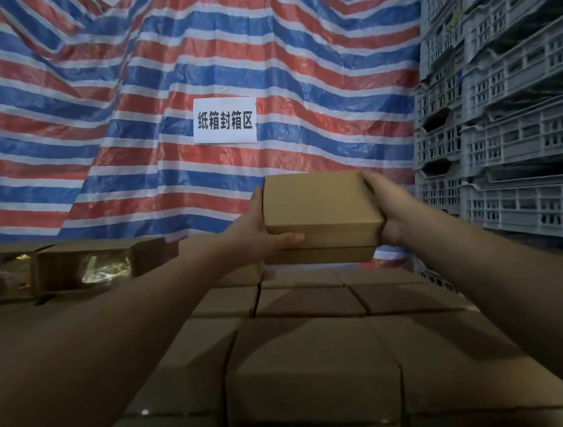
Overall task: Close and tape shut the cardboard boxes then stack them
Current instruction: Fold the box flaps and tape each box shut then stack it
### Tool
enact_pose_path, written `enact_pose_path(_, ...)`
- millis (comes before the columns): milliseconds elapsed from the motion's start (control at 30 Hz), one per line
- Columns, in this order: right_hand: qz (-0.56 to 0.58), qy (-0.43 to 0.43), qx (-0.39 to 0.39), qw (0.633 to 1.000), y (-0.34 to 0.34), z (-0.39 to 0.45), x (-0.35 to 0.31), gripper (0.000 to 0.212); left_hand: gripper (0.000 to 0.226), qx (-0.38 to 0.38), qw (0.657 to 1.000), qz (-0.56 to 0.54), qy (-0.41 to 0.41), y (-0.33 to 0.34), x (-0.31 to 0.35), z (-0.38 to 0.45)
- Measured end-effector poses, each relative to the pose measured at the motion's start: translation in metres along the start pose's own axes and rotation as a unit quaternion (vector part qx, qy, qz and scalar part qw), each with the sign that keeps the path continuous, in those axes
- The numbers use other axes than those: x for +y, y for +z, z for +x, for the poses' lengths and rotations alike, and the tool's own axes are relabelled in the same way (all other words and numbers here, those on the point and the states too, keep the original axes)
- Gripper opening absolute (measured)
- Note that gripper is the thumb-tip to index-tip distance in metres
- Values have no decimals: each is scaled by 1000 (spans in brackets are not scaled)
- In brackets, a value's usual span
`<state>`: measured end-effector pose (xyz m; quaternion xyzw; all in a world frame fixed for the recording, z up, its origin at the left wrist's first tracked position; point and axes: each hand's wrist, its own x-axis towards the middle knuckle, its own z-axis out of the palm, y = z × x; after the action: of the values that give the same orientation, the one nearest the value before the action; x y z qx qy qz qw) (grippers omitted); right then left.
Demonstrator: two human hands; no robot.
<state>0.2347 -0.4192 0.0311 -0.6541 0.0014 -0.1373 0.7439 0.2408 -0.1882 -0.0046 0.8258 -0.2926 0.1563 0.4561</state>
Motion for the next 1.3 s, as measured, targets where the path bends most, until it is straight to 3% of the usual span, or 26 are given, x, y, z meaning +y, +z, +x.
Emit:
enact_pose_path(267, -37, 48, -9, 998, -5, 73, 34, 27, 83, 8, 996, 90, -23, 15, -53, 71)
enact_pose_path(400, -58, 76, -2, 995, 0, 100, 43, 27, 98, 25, 944, 323, -61, 11, -73, 96)
enact_pose_path(533, -99, 96, -15, 990, 6, 118, 52, 27, 108, -1, 914, 400, -72, 11, -93, 114)
enact_pose_path(700, -121, 136, -26, 983, 13, 139, 72, 32, 106, -35, 898, 426, -107, 10, -116, 119)
enact_pose_path(867, -130, 168, -9, 977, 9, 144, 86, 42, 95, -28, 931, 336, -139, 22, -121, 121)
enact_pose_path(1000, -135, 165, -12, 977, 9, 145, 85, 37, 90, 1, 914, 386, -121, 26, -120, 119)
enact_pose_path(1200, -162, 150, 6, 975, 10, 142, 80, 30, 86, -25, 902, 417, -112, 21, -103, 108)
enact_pose_path(1300, -228, 115, 48, 966, 10, 141, 76, 44, 79, -35, 890, 445, -90, 16, -93, 95)
